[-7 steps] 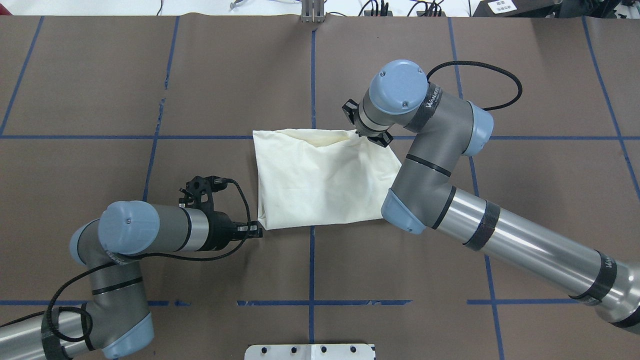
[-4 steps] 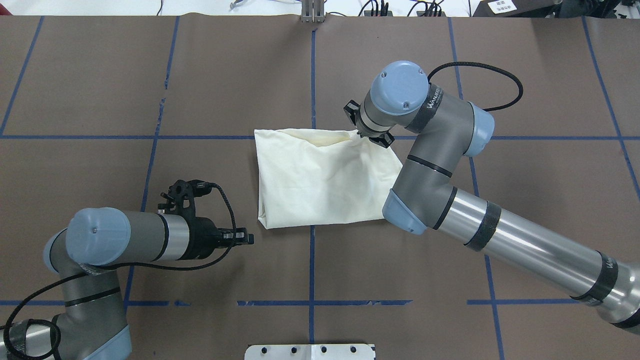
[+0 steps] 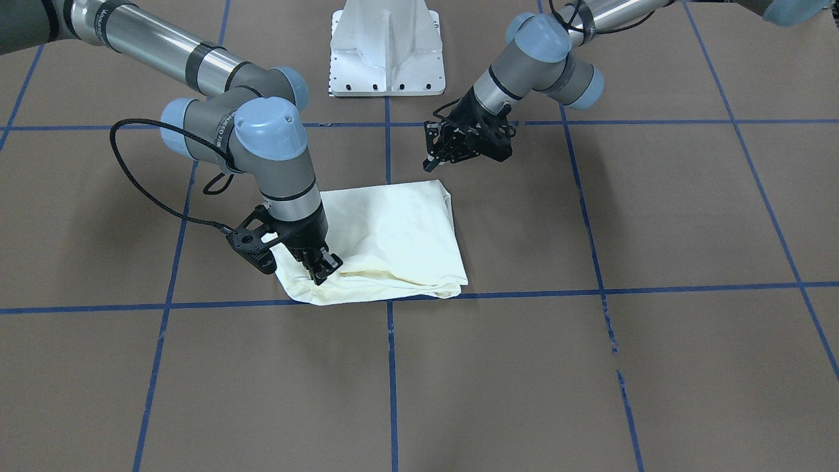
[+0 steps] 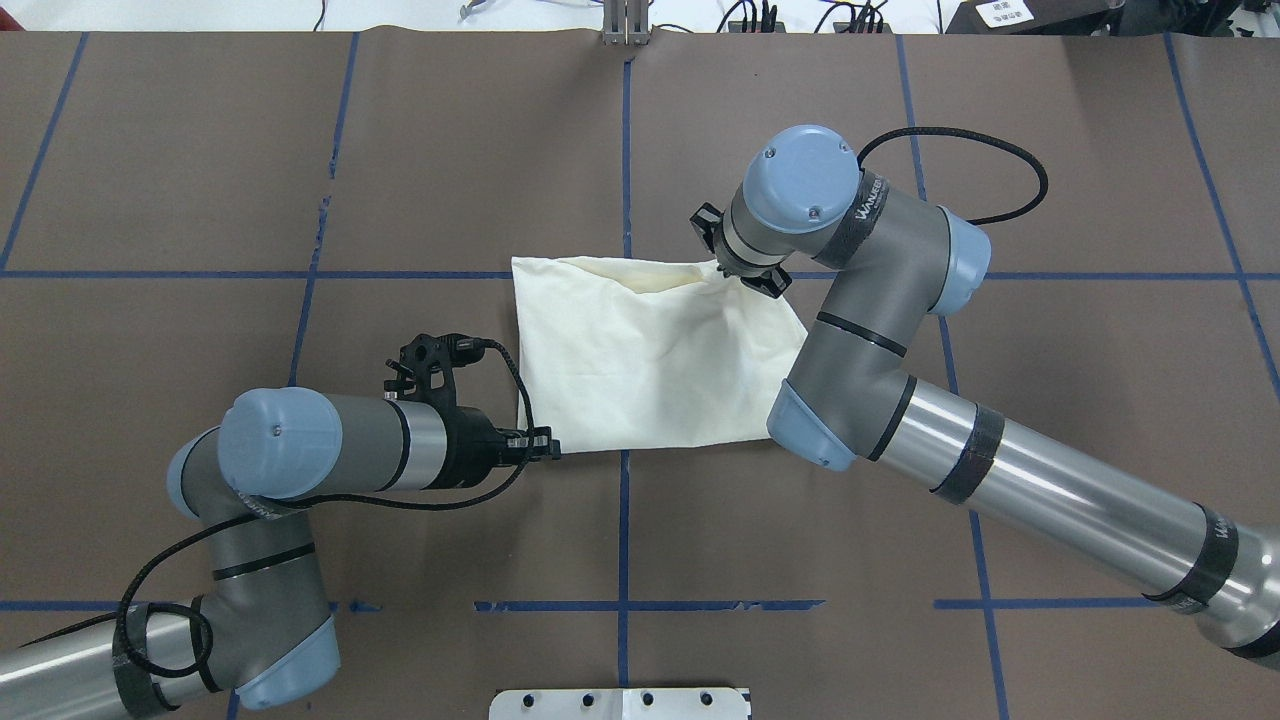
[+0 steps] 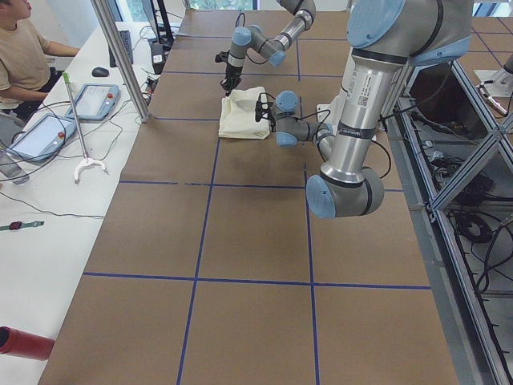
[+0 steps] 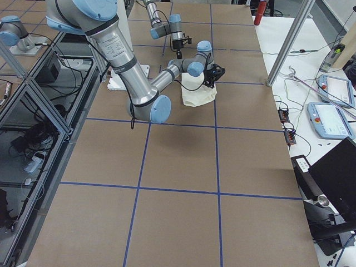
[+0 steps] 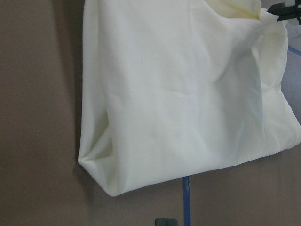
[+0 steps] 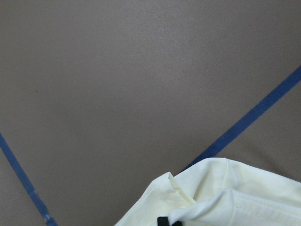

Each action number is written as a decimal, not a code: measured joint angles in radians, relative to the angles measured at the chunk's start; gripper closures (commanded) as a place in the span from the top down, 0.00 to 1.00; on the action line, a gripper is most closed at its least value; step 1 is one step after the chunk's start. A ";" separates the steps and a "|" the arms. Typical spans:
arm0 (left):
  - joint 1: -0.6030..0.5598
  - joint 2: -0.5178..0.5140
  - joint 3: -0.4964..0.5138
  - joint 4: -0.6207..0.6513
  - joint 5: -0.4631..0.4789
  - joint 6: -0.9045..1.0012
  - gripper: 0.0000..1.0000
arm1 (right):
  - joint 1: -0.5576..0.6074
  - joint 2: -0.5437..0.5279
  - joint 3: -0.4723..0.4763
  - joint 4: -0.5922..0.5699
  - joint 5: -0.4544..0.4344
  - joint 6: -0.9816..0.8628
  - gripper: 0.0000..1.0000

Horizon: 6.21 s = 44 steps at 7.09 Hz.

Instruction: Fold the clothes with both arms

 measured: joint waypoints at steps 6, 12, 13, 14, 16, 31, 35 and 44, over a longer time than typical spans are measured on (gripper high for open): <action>-0.070 -0.014 0.066 -0.005 -0.002 0.056 0.00 | 0.001 -0.003 0.000 0.000 0.001 -0.006 0.04; -0.155 0.004 0.060 0.005 -0.025 0.077 0.05 | 0.131 -0.101 0.020 0.003 0.116 -0.341 1.00; -0.199 0.022 0.059 0.007 -0.067 0.115 0.05 | 0.191 -0.137 0.031 0.003 0.191 -0.440 1.00; -0.255 0.050 0.055 0.007 -0.121 0.168 0.11 | 0.249 -0.172 0.048 0.003 0.251 -0.527 1.00; -0.385 0.152 0.028 0.007 -0.228 0.341 0.13 | 0.383 -0.249 0.064 0.001 0.373 -0.748 1.00; -1.138 0.451 -0.020 0.751 -0.553 1.557 1.00 | 0.838 -0.588 0.000 -0.006 0.607 -1.671 1.00; -1.190 0.417 -0.005 0.826 -0.692 1.557 1.00 | 0.863 -0.550 0.087 -0.274 0.627 -1.770 1.00; -1.192 0.367 -0.012 0.793 -0.624 1.563 1.00 | 0.869 -0.559 0.166 -0.375 0.623 -1.830 1.00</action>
